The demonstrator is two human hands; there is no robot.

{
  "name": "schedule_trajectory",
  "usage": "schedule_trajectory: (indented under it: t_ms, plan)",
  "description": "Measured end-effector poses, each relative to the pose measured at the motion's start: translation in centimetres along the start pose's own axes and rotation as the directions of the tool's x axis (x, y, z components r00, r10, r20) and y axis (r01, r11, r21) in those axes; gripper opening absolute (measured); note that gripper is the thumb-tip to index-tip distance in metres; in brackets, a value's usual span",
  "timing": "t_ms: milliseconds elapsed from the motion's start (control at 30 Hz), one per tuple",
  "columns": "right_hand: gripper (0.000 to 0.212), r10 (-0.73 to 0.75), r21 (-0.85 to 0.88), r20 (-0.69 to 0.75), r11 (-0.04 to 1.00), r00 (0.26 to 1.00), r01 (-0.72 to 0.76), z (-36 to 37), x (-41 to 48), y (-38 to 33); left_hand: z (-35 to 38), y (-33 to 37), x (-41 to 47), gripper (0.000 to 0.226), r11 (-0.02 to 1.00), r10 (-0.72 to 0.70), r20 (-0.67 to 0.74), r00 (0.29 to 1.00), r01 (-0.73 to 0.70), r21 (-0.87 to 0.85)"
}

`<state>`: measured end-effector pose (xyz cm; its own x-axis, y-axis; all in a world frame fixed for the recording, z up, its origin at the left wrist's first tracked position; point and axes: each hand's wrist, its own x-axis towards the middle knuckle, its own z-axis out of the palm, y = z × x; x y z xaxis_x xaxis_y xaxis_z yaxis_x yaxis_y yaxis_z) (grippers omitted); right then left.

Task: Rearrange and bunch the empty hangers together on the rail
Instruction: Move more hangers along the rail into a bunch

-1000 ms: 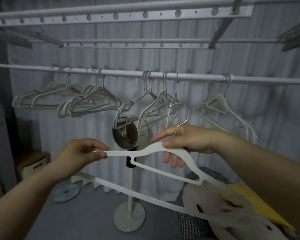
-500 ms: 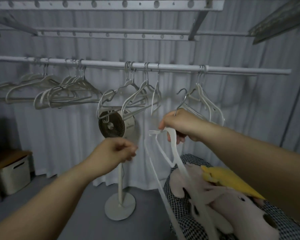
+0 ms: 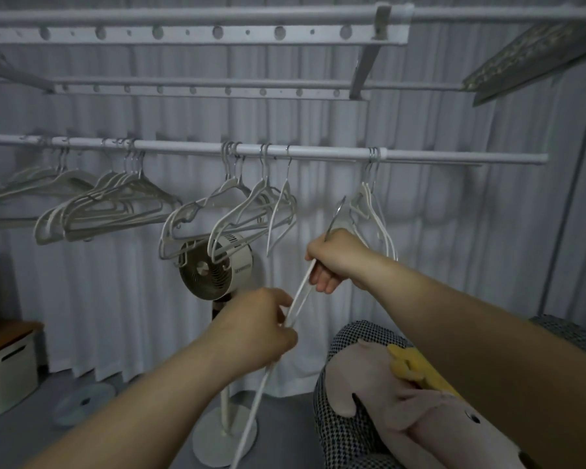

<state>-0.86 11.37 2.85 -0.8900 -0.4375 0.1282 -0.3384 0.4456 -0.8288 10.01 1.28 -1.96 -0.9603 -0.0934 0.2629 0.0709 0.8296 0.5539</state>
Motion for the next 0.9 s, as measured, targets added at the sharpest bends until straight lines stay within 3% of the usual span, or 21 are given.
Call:
schedule_trajectory:
  t_ms: [133, 267, 367, 500, 600, 667, 733, 900]
  plan:
    - [0.032, -0.039, 0.045, 0.0, 0.998, 0.999, 0.039, -0.9, 2.3, 0.6, 0.7, -1.0, 2.9, 0.032, 0.995, -0.023, -0.15, 0.988, 0.009, -0.098]
    - [0.025, -0.1, 0.06, 0.042, 0.993, 0.994, 0.097, -2.5, 4.7, 1.0, 0.8, -1.1, 6.3, 0.029, 0.951, -0.119, -0.181, 0.976, 0.059, -0.305]
    - [0.021, -0.139, 0.089, 0.02, 0.987, 0.99, 0.137, -4.2, 7.0, 1.4, 0.8, -0.6, 9.2, 0.022, 0.952, -0.108, -0.219, 0.97, 0.037, -0.304]
    - [0.022, -0.22, 0.119, -0.136, 0.964, 0.966, 0.237, -7.4, 10.2, 1.7, 0.2, 0.3, 12.9, 0.02, 0.972, -0.101, -0.27, 0.957, 0.037, -0.232]
    - [0.019, -0.284, 0.125, -0.341, 0.931, 0.896, 0.343, -10.5, 12.5, 2.2, -0.4, 1.3, 15.4, 0.021, 0.995, -0.058, -0.305, 0.95, 0.03, -0.096]
    - [0.018, -0.362, -0.095, -0.457, 0.928, 0.813, 0.36, -12.7, 13.8, 2.9, -0.7, 2.3, 17.0, 0.022, 1.0, -0.017, -0.353, 0.935, 0.018, -0.003]
    - [0.024, -0.45, -0.372, -0.498, 0.883, 0.741, 0.287, -14.6, 14.9, 3.7, -0.9, 3.3, 18.8, 0.023, 0.998, 0.004, -0.381, 0.925, 0.023, 0.065]
    - [0.047, -0.558, -0.717, -0.353, 0.677, 0.751, 0.166, -17.6, 17.5, 4.7, -0.6, 5.4, 23.1, 0.021, 0.986, 0.008, -0.403, 0.915, 0.061, 0.157]
